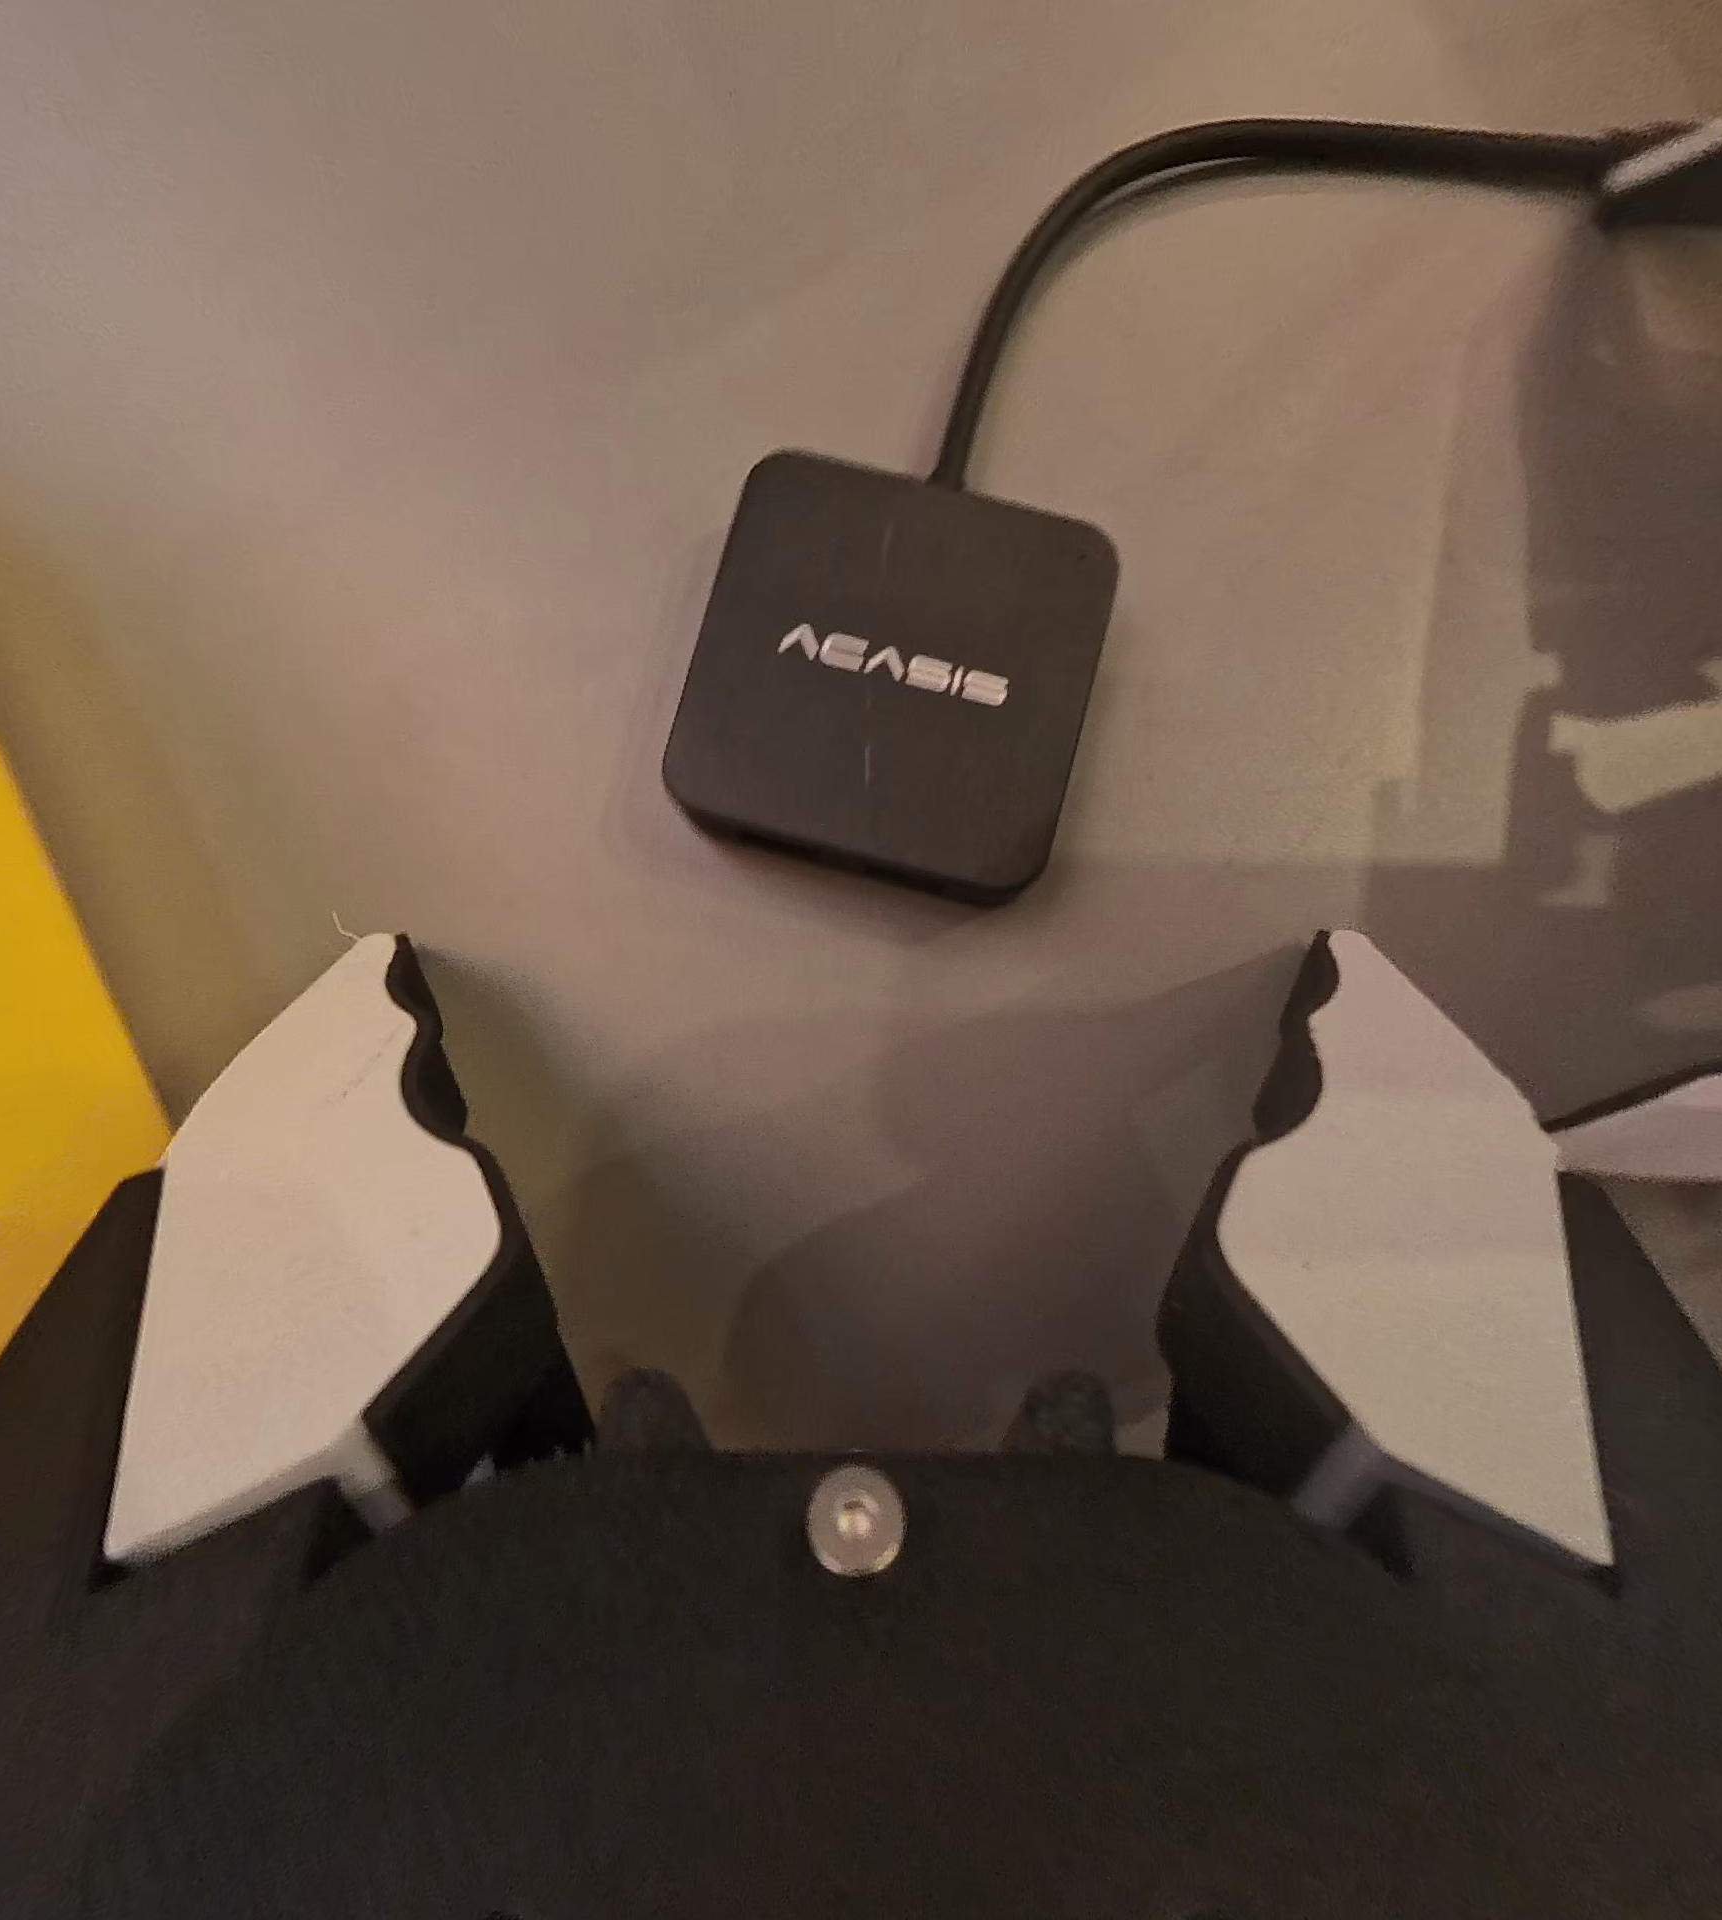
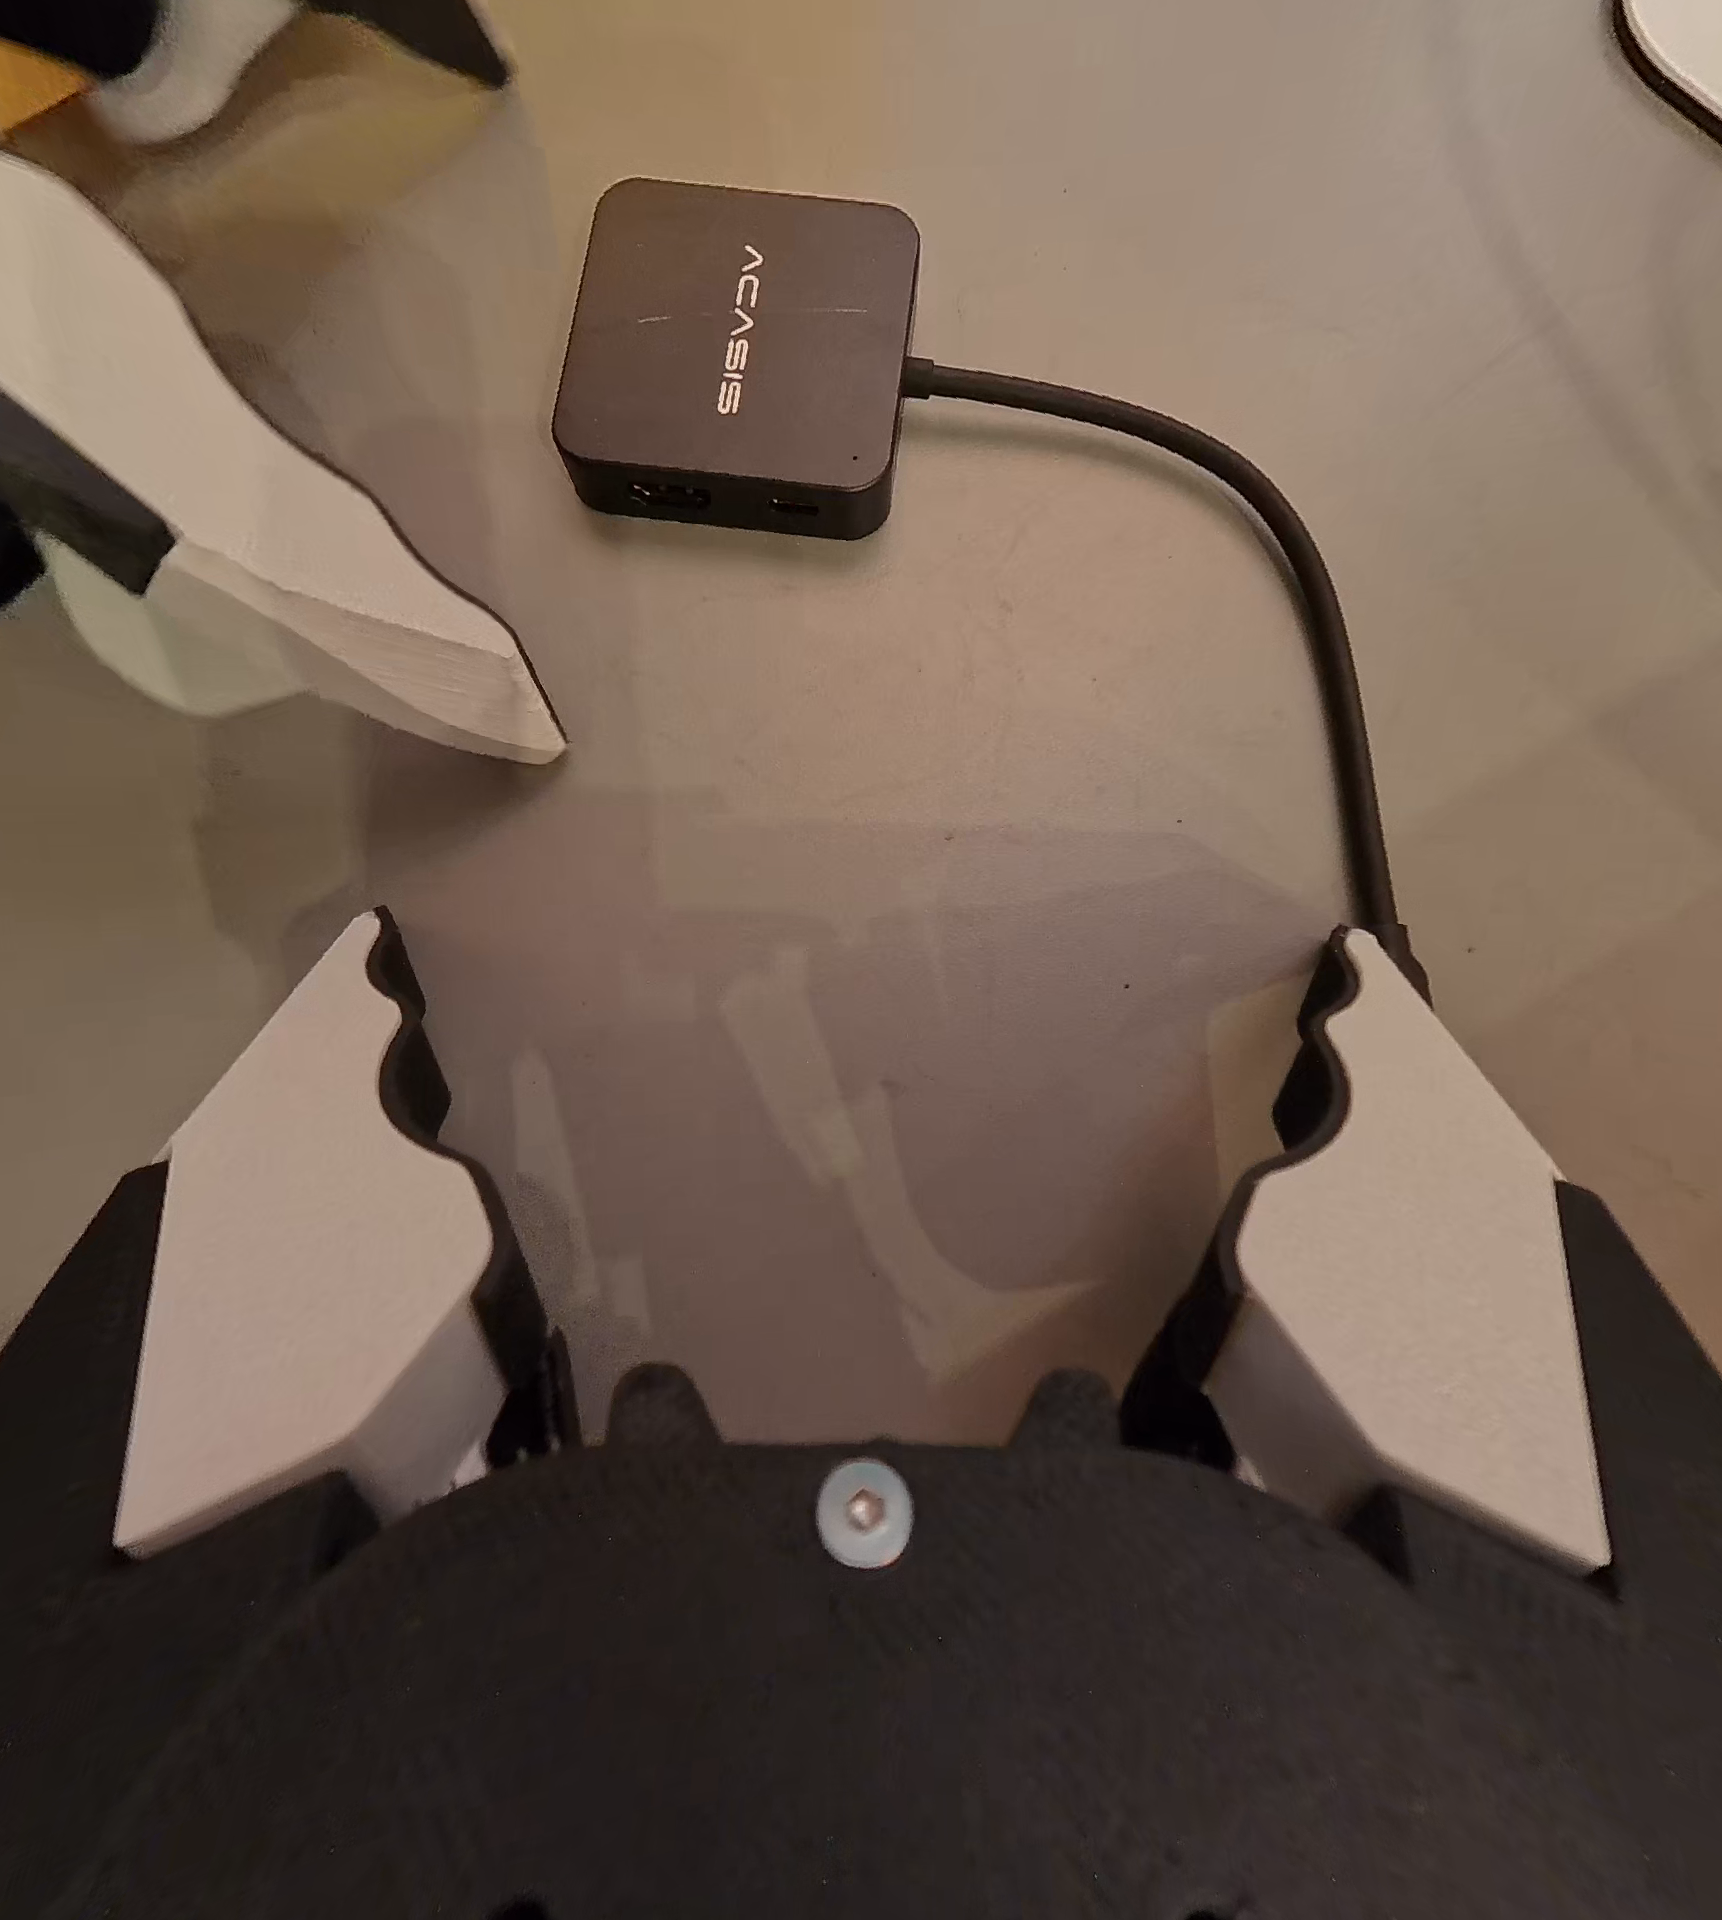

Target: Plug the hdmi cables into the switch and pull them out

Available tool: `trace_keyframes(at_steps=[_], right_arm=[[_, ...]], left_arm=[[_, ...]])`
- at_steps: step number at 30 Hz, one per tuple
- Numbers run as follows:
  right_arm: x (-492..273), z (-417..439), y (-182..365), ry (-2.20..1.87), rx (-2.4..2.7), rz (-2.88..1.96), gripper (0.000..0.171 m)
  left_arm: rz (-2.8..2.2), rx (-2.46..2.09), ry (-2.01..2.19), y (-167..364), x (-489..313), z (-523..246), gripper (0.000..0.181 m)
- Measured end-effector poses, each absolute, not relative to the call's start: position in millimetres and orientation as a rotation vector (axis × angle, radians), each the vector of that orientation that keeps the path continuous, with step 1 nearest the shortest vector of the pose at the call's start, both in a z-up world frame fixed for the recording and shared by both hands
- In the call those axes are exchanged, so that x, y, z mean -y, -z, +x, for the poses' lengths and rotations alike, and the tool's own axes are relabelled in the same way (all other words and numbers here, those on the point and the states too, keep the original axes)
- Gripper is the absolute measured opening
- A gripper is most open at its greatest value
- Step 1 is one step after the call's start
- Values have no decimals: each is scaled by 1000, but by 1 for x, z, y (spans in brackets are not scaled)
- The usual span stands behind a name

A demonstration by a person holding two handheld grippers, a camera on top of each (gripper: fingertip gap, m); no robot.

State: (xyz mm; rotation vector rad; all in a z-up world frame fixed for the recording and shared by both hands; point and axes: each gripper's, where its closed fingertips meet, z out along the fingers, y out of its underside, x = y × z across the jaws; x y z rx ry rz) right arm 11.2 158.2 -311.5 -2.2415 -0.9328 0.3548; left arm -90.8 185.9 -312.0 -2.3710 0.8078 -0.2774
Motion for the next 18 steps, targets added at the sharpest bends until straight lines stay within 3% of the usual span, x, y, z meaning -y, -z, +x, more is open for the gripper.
trace_keyframes(at_steps=[18], right_arm=[[-164,8,312,-344,905,-2253,160]], left_arm=[[-2373,-806,276,312,-200,-79,147]])
